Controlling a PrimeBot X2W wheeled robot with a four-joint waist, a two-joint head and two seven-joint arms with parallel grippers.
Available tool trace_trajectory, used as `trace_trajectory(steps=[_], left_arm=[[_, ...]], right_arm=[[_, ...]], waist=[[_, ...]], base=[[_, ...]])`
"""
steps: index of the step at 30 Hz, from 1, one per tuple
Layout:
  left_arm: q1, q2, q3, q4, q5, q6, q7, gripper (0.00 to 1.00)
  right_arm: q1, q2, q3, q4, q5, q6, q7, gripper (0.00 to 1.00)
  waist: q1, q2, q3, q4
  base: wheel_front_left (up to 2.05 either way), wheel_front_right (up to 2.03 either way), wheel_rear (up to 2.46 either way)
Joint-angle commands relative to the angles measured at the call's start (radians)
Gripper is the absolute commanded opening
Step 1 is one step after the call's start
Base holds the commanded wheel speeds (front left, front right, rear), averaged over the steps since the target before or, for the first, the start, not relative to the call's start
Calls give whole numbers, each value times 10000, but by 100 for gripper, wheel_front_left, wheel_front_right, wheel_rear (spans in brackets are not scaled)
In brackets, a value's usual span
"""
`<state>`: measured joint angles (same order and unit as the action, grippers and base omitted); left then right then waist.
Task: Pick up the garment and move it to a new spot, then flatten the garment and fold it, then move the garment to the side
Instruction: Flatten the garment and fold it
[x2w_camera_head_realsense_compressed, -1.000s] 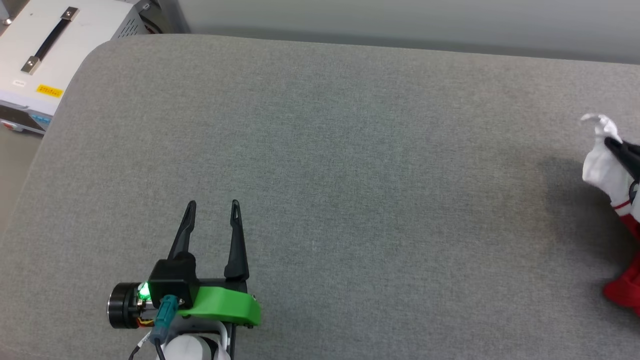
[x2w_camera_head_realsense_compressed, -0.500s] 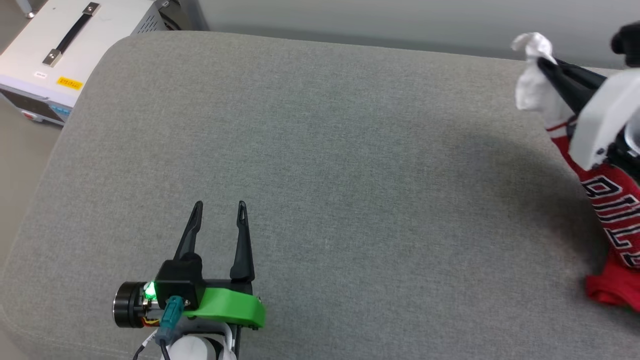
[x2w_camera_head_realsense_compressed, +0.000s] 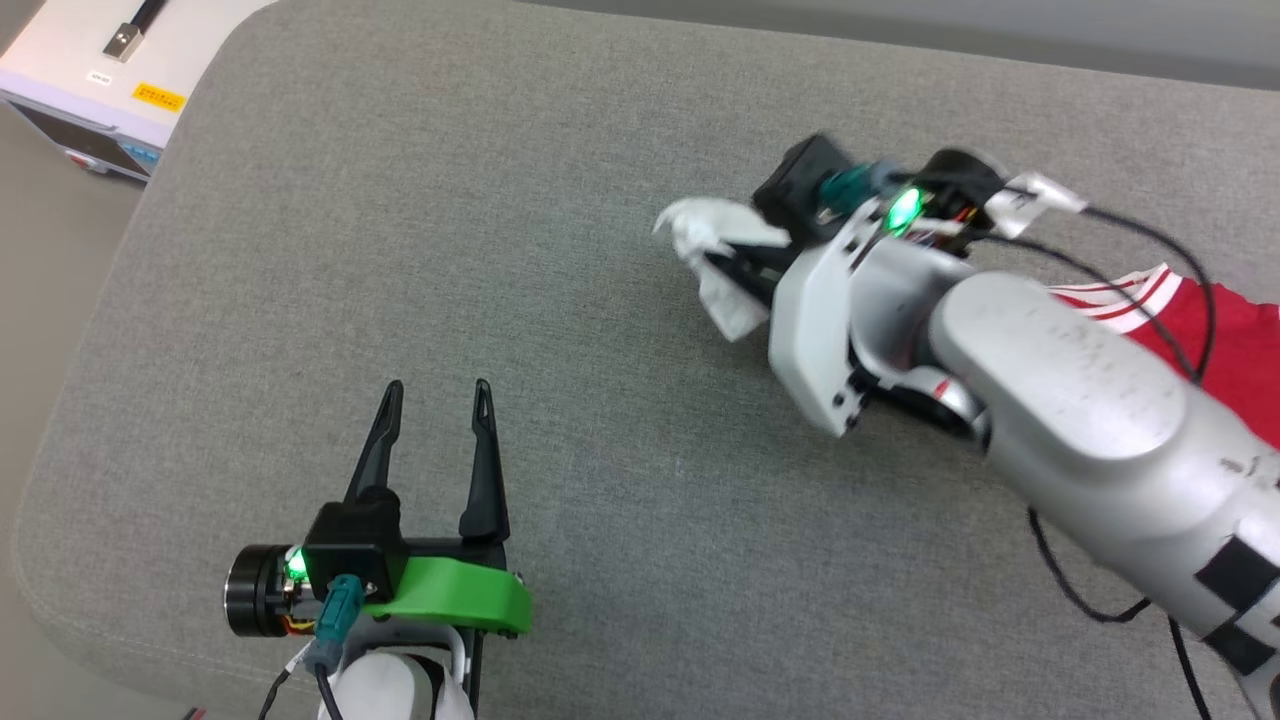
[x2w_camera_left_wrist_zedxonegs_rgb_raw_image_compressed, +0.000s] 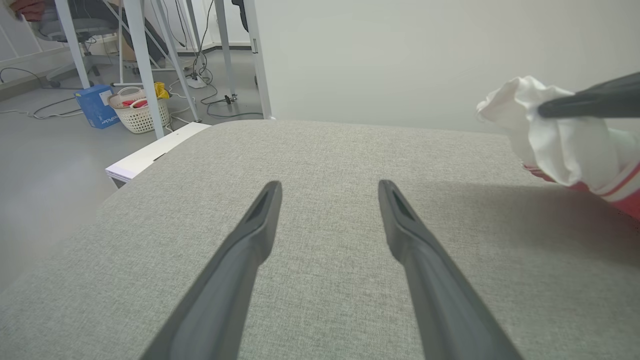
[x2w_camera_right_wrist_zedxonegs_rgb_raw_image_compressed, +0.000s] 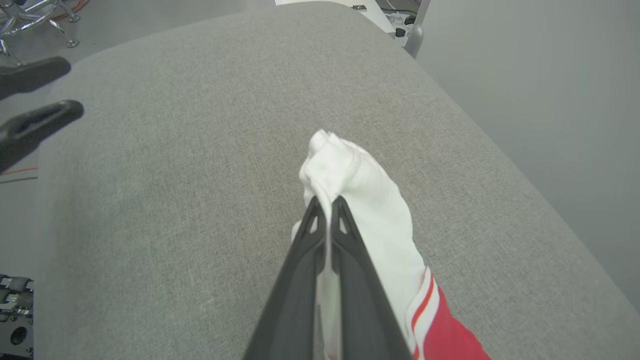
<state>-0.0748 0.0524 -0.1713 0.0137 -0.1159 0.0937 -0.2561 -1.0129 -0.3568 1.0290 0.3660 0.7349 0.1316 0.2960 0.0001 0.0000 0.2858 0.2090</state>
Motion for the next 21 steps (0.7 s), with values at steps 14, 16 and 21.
trace_trajectory(steps=[14,16,21], left_arm=[[-377,-22,59,19,-254,221,-57,100],[-383,-22,99,50,-246,224,-57,100],[-257,-22,246,102,-143,203,-57,100]], right_arm=[[1797,779,2507,1265,521,-9,895,0],[1781,789,2509,1277,589,-9,557,45],[1324,671,2446,1143,823,-9,-1462,100]], waist=[[-1,0,386,45],[-1,0,332,-19],[-1,0,-54,-191]], base=[[0,0,0],[0,0,0],[0,0,0]])
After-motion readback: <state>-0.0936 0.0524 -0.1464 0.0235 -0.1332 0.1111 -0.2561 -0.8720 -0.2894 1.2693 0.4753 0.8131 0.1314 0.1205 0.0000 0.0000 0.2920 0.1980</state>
